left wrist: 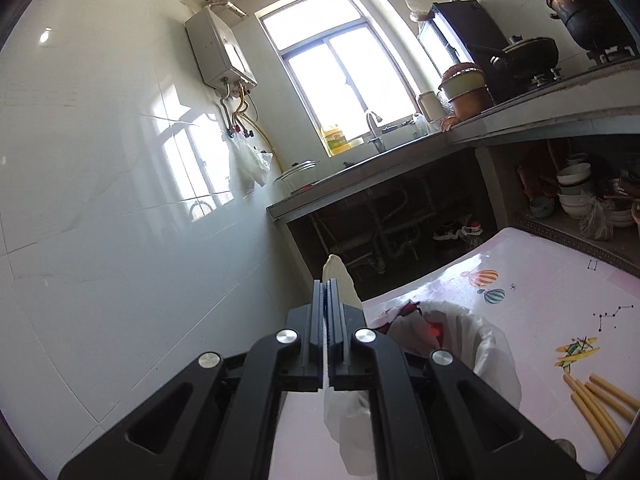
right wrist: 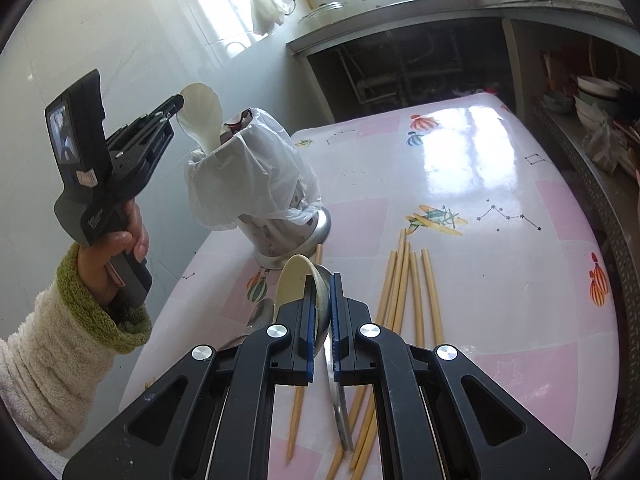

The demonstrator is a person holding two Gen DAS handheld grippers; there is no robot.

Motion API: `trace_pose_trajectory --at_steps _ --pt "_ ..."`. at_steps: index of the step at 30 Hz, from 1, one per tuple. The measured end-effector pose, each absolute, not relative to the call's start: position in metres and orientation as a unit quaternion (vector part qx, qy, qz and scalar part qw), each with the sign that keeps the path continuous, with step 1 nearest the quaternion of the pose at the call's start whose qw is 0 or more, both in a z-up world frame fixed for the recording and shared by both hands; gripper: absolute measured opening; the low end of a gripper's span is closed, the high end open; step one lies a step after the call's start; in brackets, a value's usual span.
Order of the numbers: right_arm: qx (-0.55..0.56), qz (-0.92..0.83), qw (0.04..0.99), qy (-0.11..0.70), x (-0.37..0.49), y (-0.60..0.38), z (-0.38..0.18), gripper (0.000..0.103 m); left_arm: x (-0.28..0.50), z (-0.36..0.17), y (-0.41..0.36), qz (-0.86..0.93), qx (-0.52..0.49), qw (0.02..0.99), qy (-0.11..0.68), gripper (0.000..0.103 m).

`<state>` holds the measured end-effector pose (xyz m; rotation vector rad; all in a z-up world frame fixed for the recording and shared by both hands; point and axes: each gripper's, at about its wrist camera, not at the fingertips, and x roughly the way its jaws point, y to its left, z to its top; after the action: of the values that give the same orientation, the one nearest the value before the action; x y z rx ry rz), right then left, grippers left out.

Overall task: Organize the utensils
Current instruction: 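Lift the cream rice paddle with the left tool and drop it into the bagged holder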

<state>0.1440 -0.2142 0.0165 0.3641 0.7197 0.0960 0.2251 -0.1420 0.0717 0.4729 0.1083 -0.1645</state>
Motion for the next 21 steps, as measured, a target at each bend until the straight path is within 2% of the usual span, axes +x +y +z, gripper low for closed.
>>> trace_pose_trajectory --at_steps 7,18,20,21 --pt "0.170 0.046 0.921 0.348 0.146 -0.210 0.024 0.005 0.224 0.063 -0.136 -0.081 0.241 0.964 0.080 0.001" --pt "0.151 0.027 0.930 0.334 0.140 -0.213 0.051 0.005 0.243 0.054 -0.117 -0.128 0.173 0.958 0.191 0.006" --pt "0.144 0.022 0.936 0.321 0.143 -0.217 0.066 0.005 0.244 0.059 -0.109 -0.140 0.145 0.959 0.199 0.023" --pt "0.135 0.017 0.940 0.312 0.145 -0.218 0.075 0.005 0.242 0.061 -0.104 -0.145 0.130 0.960 0.198 0.027"
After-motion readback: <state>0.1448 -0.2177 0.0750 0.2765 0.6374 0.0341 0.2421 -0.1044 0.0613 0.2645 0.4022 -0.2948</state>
